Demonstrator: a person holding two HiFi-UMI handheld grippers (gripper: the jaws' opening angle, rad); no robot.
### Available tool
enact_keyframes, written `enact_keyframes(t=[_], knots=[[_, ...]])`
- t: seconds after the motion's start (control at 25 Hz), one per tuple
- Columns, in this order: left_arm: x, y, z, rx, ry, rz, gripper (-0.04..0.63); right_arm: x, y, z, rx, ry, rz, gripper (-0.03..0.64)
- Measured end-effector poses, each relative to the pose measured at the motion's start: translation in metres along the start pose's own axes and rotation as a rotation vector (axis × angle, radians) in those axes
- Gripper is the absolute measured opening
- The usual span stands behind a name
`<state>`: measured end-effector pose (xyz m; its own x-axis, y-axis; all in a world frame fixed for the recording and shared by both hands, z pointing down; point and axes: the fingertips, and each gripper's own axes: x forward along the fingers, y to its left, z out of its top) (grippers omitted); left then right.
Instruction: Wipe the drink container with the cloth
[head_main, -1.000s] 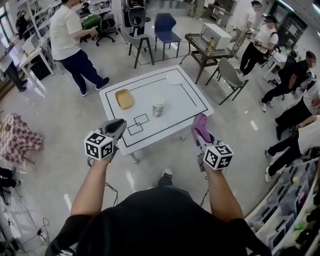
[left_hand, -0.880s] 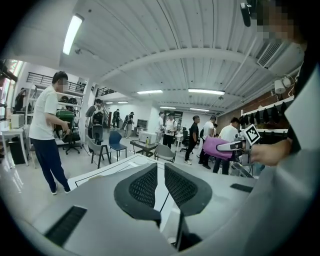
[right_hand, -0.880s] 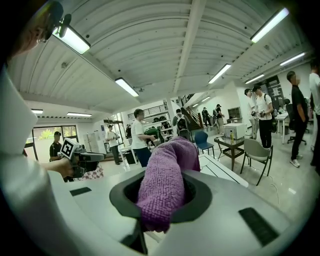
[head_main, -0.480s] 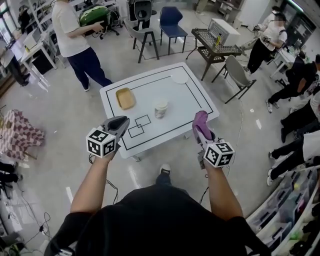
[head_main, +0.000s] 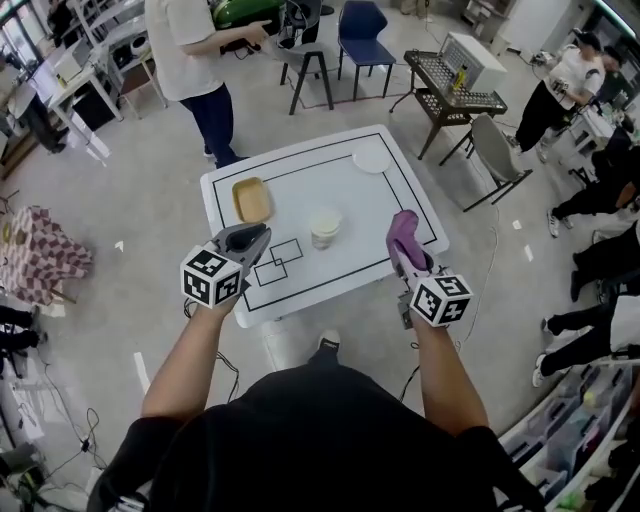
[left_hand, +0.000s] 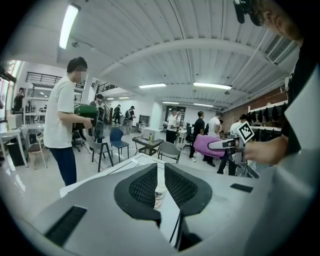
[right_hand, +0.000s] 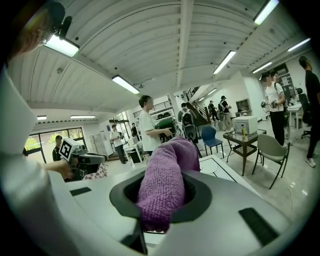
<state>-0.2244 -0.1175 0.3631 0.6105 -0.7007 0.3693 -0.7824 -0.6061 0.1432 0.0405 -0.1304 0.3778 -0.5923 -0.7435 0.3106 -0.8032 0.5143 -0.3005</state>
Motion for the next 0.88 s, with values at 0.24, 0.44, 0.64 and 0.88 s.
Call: enact_keyframes(t=[0.24,0.44,0.64,0.88], knots=[[0.045,0.013,0.014,-0.009,0.007,0.016,0.063,0.033,-0.037,0.016,0.002,0.018,0.04,0.087],[0.075,0.025,0.019,-0.02,0.013,0.044,0.063,0.06,-0.063,0.02,0.009,0.029,0.08,0.086],[0.094,0.034,0.027,-0.028,0.025,0.081,0.063,0.084,-0.079,0.029,0.007,0.044,0.133,0.086],[0.104,0.042,0.022,-0.034,0.033,0.112,0.063,0.109,-0.086,0.027,-0.002,0.057,0.188,0.084]])
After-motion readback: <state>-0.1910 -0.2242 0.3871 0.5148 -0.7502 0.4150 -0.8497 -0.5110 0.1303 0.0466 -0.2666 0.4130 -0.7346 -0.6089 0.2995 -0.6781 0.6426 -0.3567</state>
